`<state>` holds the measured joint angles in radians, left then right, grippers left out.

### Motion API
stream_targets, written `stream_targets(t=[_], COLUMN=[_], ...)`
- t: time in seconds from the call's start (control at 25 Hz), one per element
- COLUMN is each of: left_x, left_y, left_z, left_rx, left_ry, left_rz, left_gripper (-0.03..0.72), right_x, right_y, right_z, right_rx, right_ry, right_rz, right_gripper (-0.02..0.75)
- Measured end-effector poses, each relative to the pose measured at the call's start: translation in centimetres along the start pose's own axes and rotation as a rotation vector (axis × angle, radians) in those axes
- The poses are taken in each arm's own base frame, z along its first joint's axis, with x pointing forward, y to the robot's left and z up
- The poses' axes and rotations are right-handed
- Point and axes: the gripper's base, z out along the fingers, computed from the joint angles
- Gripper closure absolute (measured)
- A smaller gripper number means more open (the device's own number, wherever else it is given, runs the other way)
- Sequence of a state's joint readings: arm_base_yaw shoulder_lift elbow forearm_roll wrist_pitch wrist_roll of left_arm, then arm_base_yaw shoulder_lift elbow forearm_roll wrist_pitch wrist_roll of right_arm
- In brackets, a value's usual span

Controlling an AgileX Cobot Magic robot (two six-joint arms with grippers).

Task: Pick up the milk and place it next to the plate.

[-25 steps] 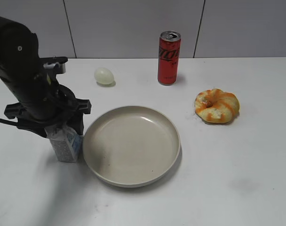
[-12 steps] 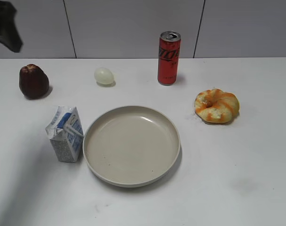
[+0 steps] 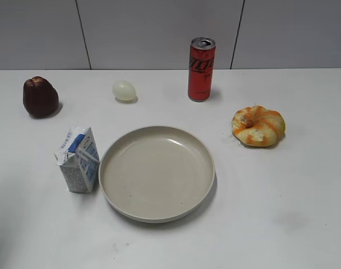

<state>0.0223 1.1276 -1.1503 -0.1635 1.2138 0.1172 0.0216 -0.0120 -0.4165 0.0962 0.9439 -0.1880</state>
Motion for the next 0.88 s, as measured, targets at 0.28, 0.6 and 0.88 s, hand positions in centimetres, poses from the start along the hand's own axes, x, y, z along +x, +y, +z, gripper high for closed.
stream_targets(t=[0.28, 0.6, 0.88], left_x=[9.3, 16.9, 20.4], left_y=[-1.1, -1.5, -1.7], left_z=[-2.3, -1.5, -1.0], left_rx=[0.014, 0.014, 0.014], left_ry=[-0.1, -0.286, -0.483], left_rz=[0.01, 0.023, 0.039], left_gripper=[0.114, 0.115, 0.115], right_x=[0.0, 0.0, 0.0], right_y=[0.0, 0.0, 0.0], right_z=[0.0, 0.0, 0.0], right_rx=[0.0, 0.0, 0.0], right_ry=[0.0, 0.0, 0.0], right_rz=[0.0, 0.0, 0.0], right_gripper=[0.241, 0.241, 0.241])
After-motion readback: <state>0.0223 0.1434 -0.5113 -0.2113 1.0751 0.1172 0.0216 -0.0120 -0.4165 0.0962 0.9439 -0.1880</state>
